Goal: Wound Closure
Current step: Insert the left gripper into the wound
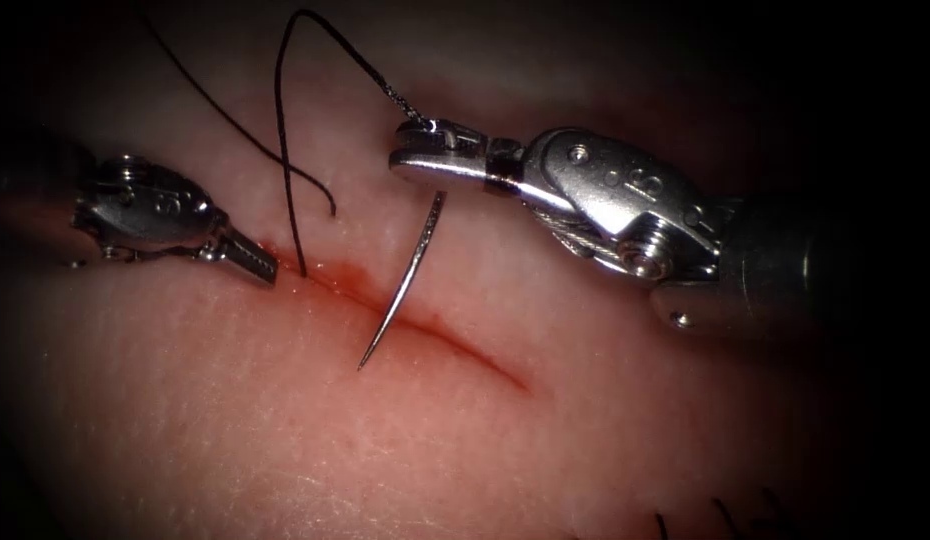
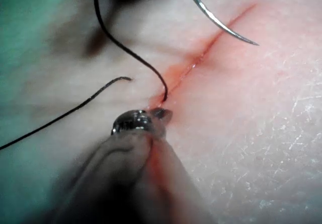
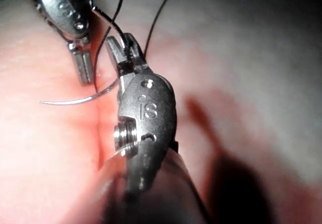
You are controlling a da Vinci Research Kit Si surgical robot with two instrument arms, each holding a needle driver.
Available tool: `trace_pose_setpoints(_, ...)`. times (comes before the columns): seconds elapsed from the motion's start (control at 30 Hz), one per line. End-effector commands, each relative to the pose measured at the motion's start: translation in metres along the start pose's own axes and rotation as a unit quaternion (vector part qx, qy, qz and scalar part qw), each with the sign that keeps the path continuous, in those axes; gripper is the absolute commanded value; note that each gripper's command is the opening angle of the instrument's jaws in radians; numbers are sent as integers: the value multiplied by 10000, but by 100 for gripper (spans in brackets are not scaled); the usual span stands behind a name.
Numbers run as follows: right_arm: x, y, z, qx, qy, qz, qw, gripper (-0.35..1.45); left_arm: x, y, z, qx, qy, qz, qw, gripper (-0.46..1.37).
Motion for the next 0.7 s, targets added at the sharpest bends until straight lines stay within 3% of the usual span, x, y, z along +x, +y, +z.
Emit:
trace_pose_setpoints(0.03, -1, 1, 2, -68, -9, -94, 9999, -35, -2, 1, 2, -36, -2, -6, 10000, -35)
trace_pose_setpoints(0.4, -12, -1, 21, -169, -114, -450, 9988, -35, -6, 7, 7, -201, -2, -52, 9998, -31)
trace_pose_setpoints(0.7, -12, -8, 19, -160, -114, -543, 9983, -35, 7, -1, 18, -37, 29, -104, 9999, -35)
